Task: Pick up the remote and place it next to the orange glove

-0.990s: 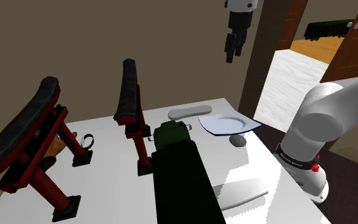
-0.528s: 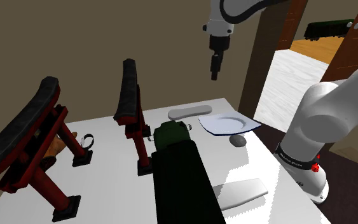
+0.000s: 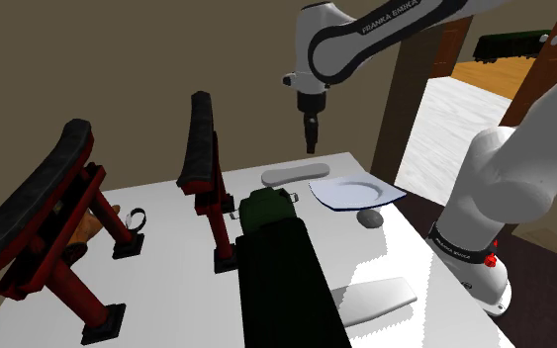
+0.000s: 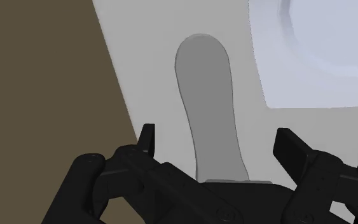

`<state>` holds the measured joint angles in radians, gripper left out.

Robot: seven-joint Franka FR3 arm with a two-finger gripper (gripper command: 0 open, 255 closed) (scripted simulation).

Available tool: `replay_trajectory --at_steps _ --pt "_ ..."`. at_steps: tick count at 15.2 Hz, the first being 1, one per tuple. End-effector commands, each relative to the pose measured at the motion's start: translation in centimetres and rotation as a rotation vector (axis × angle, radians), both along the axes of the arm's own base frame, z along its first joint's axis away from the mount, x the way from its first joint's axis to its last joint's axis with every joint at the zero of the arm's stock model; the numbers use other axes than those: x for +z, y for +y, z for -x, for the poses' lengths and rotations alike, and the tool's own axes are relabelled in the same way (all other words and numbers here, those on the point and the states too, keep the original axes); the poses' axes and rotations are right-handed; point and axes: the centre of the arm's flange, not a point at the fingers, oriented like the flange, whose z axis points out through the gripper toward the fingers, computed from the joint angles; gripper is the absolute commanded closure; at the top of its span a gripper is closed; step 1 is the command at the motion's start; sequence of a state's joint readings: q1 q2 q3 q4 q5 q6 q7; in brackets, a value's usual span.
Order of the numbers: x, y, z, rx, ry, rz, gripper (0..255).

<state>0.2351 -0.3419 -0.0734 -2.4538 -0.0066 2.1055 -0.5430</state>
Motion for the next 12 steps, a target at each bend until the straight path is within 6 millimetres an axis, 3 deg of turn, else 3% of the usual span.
replay_trajectory --at_steps 1,5,12 --pt "-1.9 1.3 -0.8 0.081 -0.003 -0.002 0" --pt "-5.3 4.0 -1.9 0.217 -0.005 -0.005 0" --pt "-9.0 4.1 -1.9 0.217 -0.005 -0.005 0"
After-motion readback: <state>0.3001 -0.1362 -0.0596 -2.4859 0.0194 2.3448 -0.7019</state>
